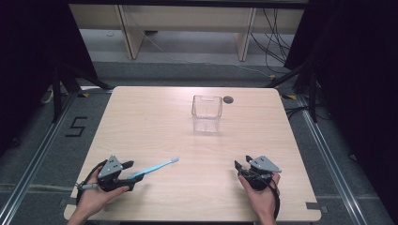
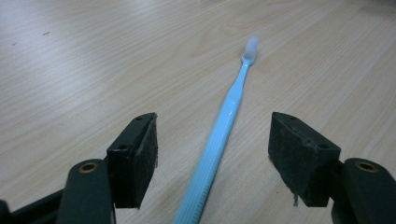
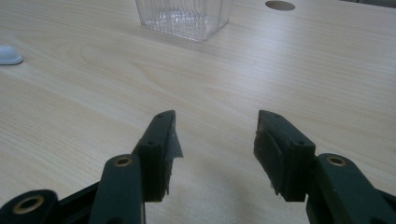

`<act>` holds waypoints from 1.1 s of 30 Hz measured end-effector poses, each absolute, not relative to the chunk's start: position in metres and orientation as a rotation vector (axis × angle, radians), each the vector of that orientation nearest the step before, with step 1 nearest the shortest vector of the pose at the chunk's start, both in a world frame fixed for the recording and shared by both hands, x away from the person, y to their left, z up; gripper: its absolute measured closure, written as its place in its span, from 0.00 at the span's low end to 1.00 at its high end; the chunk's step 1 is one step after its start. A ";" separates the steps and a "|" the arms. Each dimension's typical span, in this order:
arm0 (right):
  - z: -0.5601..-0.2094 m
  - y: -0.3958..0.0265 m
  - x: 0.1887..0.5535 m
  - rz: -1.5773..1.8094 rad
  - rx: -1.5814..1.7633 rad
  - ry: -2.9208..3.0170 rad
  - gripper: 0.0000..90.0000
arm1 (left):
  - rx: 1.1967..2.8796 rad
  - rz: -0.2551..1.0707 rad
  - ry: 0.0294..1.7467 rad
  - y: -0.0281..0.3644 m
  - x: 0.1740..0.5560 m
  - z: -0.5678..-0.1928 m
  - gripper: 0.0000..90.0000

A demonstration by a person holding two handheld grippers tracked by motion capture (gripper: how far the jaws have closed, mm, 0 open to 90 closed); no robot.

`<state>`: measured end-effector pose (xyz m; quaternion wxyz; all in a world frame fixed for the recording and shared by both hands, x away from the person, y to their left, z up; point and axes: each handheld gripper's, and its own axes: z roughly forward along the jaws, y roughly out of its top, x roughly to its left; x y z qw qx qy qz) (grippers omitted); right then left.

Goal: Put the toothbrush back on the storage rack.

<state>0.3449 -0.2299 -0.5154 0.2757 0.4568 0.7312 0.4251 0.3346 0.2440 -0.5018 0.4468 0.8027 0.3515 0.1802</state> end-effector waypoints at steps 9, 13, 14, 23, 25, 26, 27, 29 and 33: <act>-0.515 -0.230 0.344 1.138 1.232 1.986 0.53 | 2.101 0.386 0.835 0.237 0.352 -0.475 0.42; -0.514 -0.230 0.346 1.118 1.217 1.997 0.53 | 2.237 0.305 0.810 0.230 0.363 -0.464 0.46; -0.514 -0.230 0.346 1.118 1.217 1.997 0.53 | 2.282 0.293 0.798 0.228 0.366 -0.462 0.46; -0.515 -0.228 0.347 1.115 1.207 2.038 0.52 | 2.672 0.141 0.608 0.197 0.387 -0.456 0.47; -0.515 -0.228 0.347 1.101 1.191 2.024 0.52 | 2.696 0.119 0.613 0.195 0.390 -0.457 0.49; -0.515 -0.226 0.346 1.099 1.213 2.043 0.52 | 2.745 0.103 0.611 0.191 0.396 -0.459 0.53; -0.515 -0.226 0.346 1.099 1.213 2.043 0.52 | 2.745 0.103 0.611 0.191 0.396 -0.459 0.55; -0.514 -0.228 0.347 1.090 1.183 2.047 0.52 | 2.819 0.072 0.609 0.187 0.404 -0.464 0.58; -0.515 -0.228 0.348 1.085 1.174 2.044 0.51 | 2.865 0.041 0.635 0.183 0.409 -0.468 0.61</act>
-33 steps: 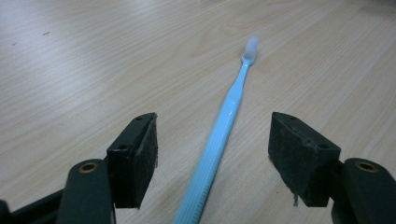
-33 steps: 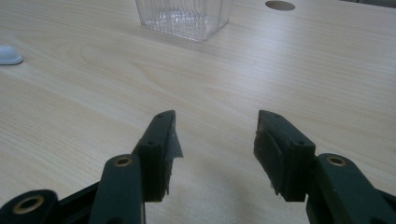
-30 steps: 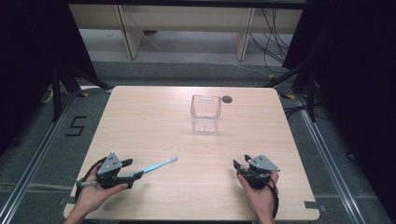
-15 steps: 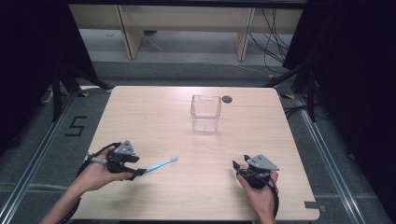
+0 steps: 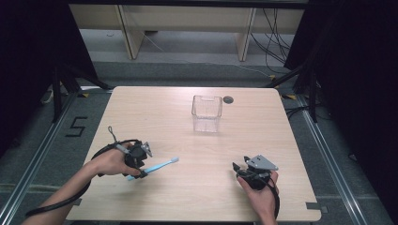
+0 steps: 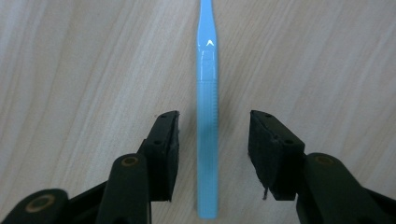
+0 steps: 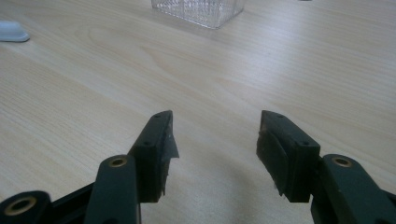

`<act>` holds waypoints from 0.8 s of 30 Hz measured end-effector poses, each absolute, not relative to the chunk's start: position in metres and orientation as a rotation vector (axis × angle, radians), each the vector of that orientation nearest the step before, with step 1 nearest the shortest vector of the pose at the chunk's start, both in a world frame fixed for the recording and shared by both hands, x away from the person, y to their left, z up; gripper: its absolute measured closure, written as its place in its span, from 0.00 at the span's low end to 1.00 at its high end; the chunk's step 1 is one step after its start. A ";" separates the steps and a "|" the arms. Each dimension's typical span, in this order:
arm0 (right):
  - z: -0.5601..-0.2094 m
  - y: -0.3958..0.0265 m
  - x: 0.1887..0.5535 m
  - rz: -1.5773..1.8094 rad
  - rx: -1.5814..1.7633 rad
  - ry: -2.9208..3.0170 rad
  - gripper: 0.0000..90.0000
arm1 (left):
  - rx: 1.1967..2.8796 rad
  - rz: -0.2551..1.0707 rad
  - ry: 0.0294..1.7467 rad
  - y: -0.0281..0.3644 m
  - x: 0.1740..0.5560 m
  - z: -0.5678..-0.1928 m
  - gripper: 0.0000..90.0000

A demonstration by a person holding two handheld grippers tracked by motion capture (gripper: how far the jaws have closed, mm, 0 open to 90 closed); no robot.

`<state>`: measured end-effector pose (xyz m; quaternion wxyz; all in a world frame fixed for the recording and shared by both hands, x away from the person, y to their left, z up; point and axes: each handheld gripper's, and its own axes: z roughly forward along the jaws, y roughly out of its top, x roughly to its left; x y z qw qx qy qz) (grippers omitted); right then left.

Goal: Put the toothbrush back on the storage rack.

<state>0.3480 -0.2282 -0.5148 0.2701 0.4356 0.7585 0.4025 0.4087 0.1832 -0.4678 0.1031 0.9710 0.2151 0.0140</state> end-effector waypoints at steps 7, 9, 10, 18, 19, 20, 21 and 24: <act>-0.515 -0.225 0.347 1.086 1.216 2.064 0.51 | 2.930 0.045 0.615 0.174 0.412 -0.471 0.67; -0.515 -0.225 0.347 1.084 1.213 2.064 0.51 | 2.940 0.054 0.603 0.173 0.412 -0.473 0.69; -0.515 -0.225 0.347 1.084 1.213 2.064 0.51 | 2.940 0.054 0.603 0.173 0.412 -0.473 0.69; -0.515 -0.225 0.347 1.086 1.228 2.066 0.50 | 2.961 0.037 0.576 0.171 0.415 -0.475 0.74; -0.515 -0.225 0.347 1.086 1.228 2.066 0.50 | 2.961 0.037 0.576 0.171 0.415 -0.475 0.75; -0.515 -0.225 0.347 1.087 1.232 2.066 0.50 | 2.966 0.037 0.578 0.170 0.415 -0.476 0.75; -0.515 -0.226 0.347 1.087 1.228 2.067 0.50 | 2.969 0.036 0.576 0.169 0.415 -0.477 0.75; -0.515 -0.227 0.348 1.085 1.210 2.068 0.50 | 2.986 0.040 0.564 0.168 0.415 -0.478 0.76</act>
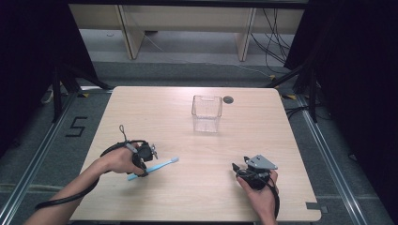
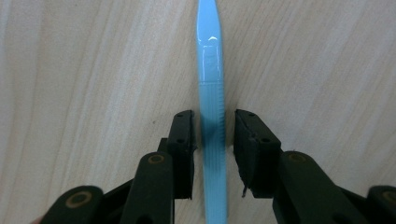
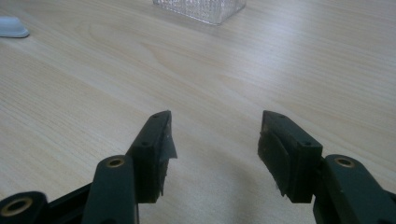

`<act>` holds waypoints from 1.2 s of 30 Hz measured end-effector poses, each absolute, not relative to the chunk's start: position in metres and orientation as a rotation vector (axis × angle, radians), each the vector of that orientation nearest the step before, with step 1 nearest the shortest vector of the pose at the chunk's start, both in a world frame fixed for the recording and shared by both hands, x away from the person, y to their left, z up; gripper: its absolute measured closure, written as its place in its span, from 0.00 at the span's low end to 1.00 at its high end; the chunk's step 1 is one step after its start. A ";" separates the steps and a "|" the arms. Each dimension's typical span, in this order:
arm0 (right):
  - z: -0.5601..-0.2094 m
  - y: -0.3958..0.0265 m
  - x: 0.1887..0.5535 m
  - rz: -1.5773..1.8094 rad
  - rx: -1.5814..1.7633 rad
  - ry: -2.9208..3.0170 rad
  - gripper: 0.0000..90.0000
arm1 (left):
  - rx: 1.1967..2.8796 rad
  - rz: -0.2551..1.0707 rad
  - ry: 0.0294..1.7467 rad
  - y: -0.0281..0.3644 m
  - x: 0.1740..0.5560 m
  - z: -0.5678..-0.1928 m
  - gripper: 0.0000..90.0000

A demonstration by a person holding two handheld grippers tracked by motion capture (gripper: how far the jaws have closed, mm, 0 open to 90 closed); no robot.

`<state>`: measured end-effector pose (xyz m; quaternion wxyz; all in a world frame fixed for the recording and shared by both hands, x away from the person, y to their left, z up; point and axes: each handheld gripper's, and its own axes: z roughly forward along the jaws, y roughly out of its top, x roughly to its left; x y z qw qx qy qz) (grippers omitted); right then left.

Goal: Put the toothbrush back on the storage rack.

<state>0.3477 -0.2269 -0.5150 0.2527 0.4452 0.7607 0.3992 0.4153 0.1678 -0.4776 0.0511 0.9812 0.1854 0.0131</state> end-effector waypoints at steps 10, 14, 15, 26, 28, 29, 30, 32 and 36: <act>-0.515 -0.227 0.348 1.081 1.208 2.073 0.50 | 3.012 0.035 0.553 0.164 0.415 -0.479 0.82; -0.515 -0.227 0.348 1.072 1.187 2.070 0.50 | 3.050 0.015 0.566 0.162 0.415 -0.479 0.86; -0.515 -0.227 0.348 1.072 1.187 2.070 0.50 | 3.050 0.015 0.566 0.162 0.415 -0.479 0.86; -0.515 -0.228 0.348 1.067 1.170 2.067 0.50 | 3.030 0.017 0.560 0.163 0.413 -0.478 0.87; -0.515 -0.228 0.348 1.069 1.166 2.068 0.50 | 3.030 0.013 0.555 0.164 0.412 -0.479 0.87; -0.515 -0.227 0.348 1.081 1.189 2.076 0.50 | 3.029 0.016 0.550 0.165 0.412 -0.479 0.87; -0.515 -0.226 0.348 1.079 1.189 2.077 0.50 | 3.034 0.013 0.548 0.165 0.412 -0.479 0.87; -0.515 -0.227 0.348 1.069 1.173 2.066 0.50 | 3.036 0.012 0.545 0.165 0.412 -0.479 0.87; -0.515 -0.227 0.348 1.062 1.178 2.070 0.50 | 3.050 0.010 0.534 0.162 0.413 -0.479 0.87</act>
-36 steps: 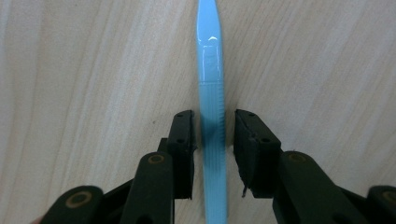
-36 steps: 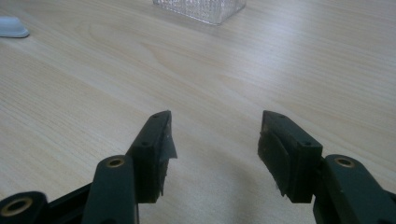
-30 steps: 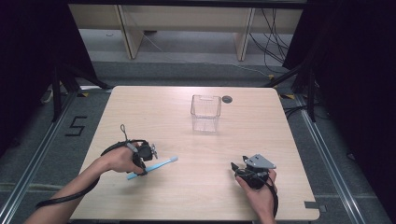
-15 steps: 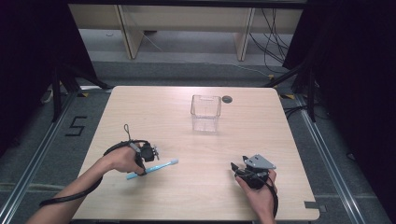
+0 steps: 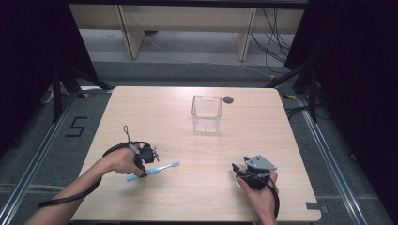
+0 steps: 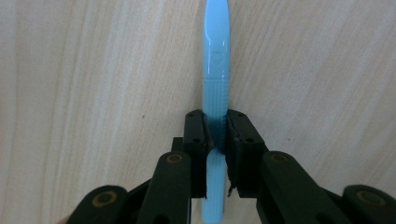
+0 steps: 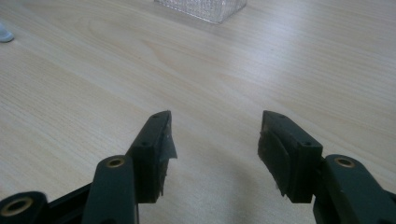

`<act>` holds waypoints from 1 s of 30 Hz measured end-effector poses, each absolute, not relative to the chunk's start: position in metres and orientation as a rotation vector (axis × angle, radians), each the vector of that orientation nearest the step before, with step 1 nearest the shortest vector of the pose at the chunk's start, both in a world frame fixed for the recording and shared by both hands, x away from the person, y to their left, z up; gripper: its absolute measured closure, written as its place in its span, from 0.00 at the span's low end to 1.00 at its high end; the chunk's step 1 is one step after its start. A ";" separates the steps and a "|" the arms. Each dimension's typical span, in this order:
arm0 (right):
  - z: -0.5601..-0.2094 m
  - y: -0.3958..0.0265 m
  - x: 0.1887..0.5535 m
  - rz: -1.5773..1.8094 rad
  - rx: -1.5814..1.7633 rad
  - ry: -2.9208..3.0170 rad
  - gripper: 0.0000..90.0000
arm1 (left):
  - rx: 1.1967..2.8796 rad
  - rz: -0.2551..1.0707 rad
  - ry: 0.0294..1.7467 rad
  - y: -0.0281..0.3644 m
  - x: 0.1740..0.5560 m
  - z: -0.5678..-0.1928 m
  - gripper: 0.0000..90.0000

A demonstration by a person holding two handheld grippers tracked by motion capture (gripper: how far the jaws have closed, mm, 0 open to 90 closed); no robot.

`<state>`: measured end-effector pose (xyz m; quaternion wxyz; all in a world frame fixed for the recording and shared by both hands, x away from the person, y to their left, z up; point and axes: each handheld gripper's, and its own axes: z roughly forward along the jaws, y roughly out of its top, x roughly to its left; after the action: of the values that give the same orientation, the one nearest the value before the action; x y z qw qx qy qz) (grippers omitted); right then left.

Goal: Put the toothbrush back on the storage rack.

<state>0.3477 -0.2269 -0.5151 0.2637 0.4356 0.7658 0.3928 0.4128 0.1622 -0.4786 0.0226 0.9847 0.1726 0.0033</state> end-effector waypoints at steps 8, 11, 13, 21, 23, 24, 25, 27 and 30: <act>-0.515 -0.227 0.347 1.077 1.200 2.070 0.50 | 3.047 0.016 0.506 0.160 0.412 -0.478 0.88; -0.515 -0.227 0.347 1.077 1.199 2.070 0.50 | 3.032 0.019 0.495 0.162 0.412 -0.476 0.88; -0.515 -0.227 0.347 1.076 1.200 2.070 0.50 | 3.028 0.011 0.501 0.162 0.411 -0.476 0.88; -0.515 -0.227 0.348 1.058 1.183 2.070 0.50 | 2.975 0.028 0.472 0.166 0.412 -0.469 0.88; -0.515 -0.226 0.347 1.059 1.192 2.069 0.50 | 2.953 0.041 0.463 0.167 0.412 -0.466 0.88; -0.515 -0.226 0.347 1.060 1.192 2.069 0.50 | 2.921 0.057 0.463 0.168 0.411 -0.463 0.88; -0.515 -0.227 0.348 1.060 1.179 2.072 0.50 | 2.921 0.057 0.463 0.168 0.411 -0.463 0.88; -0.515 -0.227 0.348 1.064 1.169 2.068 0.50 | 2.885 0.078 0.456 0.170 0.411 -0.459 0.88; -0.515 -0.227 0.348 1.056 1.179 2.070 0.50 | 2.826 0.099 0.454 0.173 0.410 -0.454 0.88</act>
<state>0.3477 -0.2271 -0.5149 0.2648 0.4362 0.7660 0.3909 0.4101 0.1726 -0.4536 0.1384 0.9773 0.1569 0.0341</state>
